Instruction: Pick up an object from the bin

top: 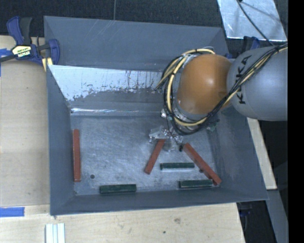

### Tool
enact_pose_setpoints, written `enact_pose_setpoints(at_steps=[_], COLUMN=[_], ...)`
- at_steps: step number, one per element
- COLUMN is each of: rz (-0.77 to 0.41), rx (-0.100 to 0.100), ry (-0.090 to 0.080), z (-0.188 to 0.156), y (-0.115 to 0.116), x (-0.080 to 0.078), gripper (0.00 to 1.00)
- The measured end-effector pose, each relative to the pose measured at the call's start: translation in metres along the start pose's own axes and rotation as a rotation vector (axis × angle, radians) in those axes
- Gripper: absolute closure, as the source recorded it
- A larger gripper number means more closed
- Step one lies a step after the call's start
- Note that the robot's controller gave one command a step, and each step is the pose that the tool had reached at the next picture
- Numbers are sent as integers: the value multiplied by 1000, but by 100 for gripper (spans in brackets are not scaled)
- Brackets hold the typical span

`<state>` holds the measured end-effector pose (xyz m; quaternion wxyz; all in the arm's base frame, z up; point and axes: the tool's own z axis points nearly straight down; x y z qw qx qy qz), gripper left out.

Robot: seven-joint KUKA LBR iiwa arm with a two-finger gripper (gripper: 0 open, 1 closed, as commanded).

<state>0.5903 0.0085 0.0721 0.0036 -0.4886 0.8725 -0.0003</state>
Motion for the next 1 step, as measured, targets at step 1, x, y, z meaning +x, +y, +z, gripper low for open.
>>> enact_pose_setpoints(at_steps=[1], rz=[-31], rx=[6], ry=[-1], z=[-148], y=[-8], x=[-2], gripper=[100])
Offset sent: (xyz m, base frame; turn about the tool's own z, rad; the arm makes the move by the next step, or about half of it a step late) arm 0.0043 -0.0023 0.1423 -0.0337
